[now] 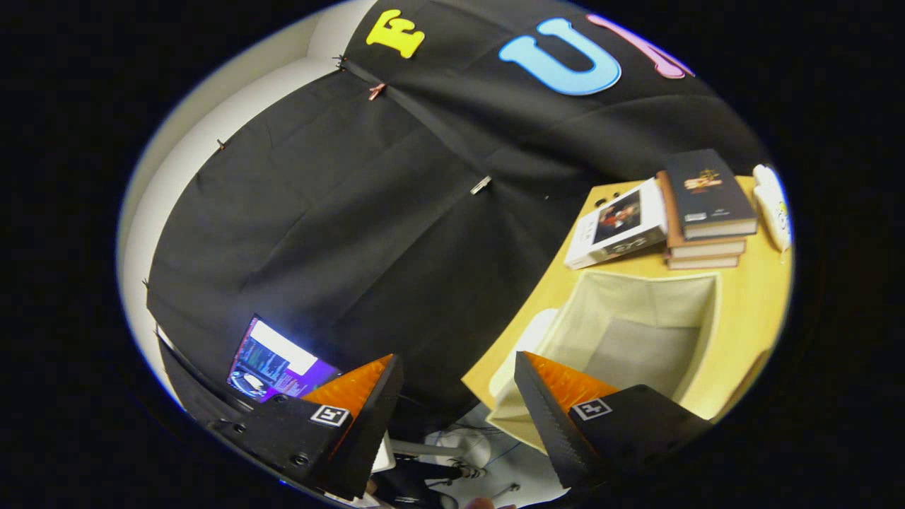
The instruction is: Open the storage box then place both shoes into the box .Put the left shoe in first, then the right shoe, with the right side of both shoes facing outward in a uniform manner.
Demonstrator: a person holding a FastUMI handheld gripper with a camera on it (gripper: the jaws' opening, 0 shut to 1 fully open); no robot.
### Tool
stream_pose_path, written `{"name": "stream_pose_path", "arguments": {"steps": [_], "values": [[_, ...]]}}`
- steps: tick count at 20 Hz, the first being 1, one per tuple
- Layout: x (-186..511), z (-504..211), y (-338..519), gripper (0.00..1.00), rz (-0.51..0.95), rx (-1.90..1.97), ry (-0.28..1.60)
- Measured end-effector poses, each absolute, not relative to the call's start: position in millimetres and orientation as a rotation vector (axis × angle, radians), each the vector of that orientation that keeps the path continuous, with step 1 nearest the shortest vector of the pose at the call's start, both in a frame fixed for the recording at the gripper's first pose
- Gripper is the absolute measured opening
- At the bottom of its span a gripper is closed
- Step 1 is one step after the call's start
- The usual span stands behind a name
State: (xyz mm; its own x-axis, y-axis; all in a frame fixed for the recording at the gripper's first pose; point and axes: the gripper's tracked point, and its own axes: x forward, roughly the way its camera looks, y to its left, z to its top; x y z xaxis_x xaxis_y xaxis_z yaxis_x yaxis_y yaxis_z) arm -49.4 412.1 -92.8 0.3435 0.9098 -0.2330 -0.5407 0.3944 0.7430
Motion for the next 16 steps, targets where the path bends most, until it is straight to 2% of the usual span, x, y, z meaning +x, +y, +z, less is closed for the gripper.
{"name": "stream_pose_path", "arguments": {"steps": [5, 11, 16], "values": [[-55.1, -125.2, 332.7, 0.98, 0.878, 0.499, 0.689], [-52.6, -176.9, 221.1, 0.98, 0.618, 0.387, 0.684], [-61.2, -270.7, 142.4, 0.98, 0.418, 0.195, 0.837]]}}
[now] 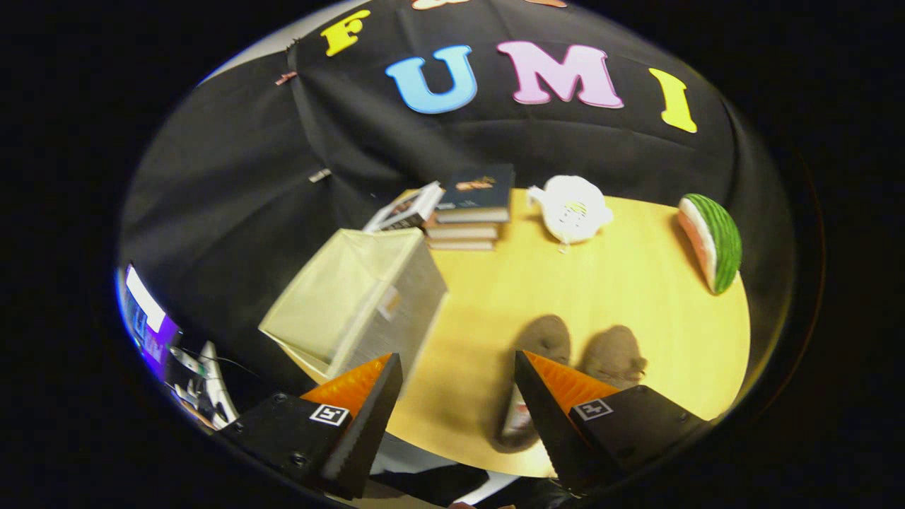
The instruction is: Open the storage box then place both shoes into the box .Put the left shoe in first, then the right shoe, with the right side of both shoes facing outward in a uniform manner.
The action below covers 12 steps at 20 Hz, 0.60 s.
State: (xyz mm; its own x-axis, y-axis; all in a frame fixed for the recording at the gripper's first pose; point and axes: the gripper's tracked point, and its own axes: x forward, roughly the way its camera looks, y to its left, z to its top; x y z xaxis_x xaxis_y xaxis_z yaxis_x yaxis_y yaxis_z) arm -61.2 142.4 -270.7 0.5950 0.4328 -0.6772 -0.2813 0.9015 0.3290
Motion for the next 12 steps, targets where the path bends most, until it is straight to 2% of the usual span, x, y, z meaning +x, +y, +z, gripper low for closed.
{"name": "stream_pose_path", "arguments": {"steps": [8, 12], "values": [[-52.1, -363.7, 89.4, 0.95, 0.29, 0.07, 0.977], [-36.6, -384.0, 88.9, 0.83, 0.298, 0.024, 0.982]]}}
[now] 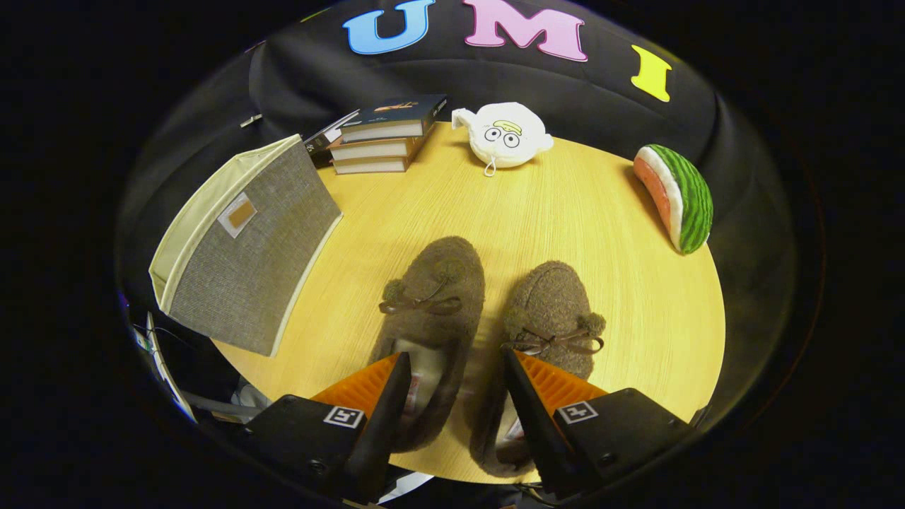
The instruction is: Open the storage box then place both shoes into the box .Put the left shoe in first, then the right shoe, with the right side of both shoes facing outward in a uniform manner.
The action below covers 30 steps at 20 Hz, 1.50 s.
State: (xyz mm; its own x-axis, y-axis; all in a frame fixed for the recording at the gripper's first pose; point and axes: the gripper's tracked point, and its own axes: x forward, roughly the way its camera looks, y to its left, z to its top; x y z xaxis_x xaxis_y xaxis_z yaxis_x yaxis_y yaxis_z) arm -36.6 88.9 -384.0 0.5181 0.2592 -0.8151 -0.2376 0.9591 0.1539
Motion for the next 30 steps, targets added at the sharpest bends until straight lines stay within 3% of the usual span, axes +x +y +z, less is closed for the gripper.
{"name": "stream_pose_path", "arguments": {"steps": [6, 11, 21, 30], "values": [[-9.3, -408.2, 100.7, 0.63, 0.276, 0.006, 0.986], [-4.8, -410.5, 95.0, 0.11, 0.182, 0.046, 1.034], [-1.6, -299.3, 105.9, 0.09, 0.162, 0.185, 0.988], [26.3, -184.4, 228.5, 0.09, 0.316, 0.331, 0.944]]}}
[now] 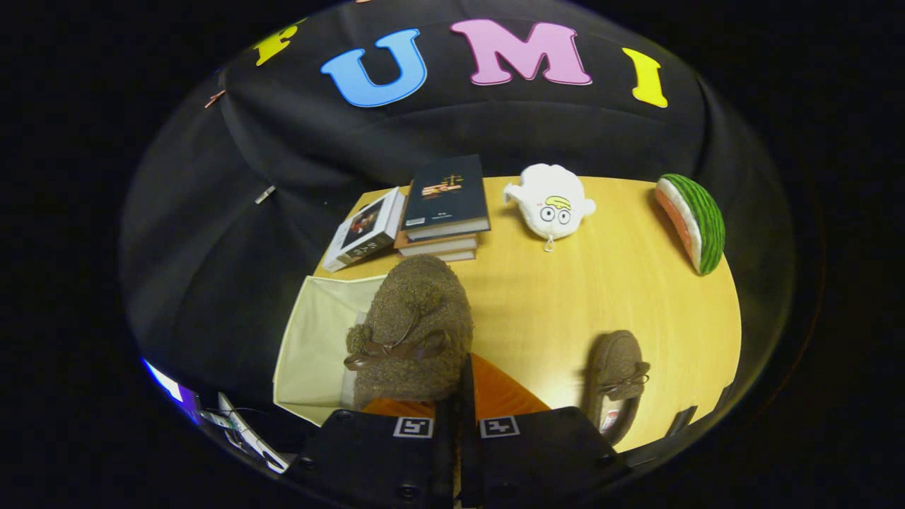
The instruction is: Open the storage box then place both shoes into the box .Put the left shoe in first, then the right shoe, with the right side of both shoes facing outward in a uniform manner.
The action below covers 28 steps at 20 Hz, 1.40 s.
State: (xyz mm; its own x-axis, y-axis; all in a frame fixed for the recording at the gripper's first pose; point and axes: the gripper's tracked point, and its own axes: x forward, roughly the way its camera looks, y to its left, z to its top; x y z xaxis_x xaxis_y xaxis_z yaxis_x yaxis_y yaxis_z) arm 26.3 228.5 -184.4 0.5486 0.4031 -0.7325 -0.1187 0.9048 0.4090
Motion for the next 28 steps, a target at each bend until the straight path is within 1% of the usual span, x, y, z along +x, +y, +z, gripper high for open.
{"name": "stream_pose_path", "arguments": {"steps": [5, 10, 16, 20, 26, 28], "values": [[31.7, -176.0, 310.8, 0.09, 0.374, 0.335, 0.973], [26.9, -209.3, 371.2, 0.09, 0.391, 0.294, 1.045], [25.5, -258.2, 396.2, 0.09, 0.355, 0.235, 1.117], [34.9, -271.3, 397.6, 0.09, 0.319, 0.228, 1.122], [29.7, -280.2, 420.4, 0.09, 0.298, 0.308, 1.186], [22.2, -282.0, 430.9, 0.13, 0.301, 0.332, 1.231]]}}
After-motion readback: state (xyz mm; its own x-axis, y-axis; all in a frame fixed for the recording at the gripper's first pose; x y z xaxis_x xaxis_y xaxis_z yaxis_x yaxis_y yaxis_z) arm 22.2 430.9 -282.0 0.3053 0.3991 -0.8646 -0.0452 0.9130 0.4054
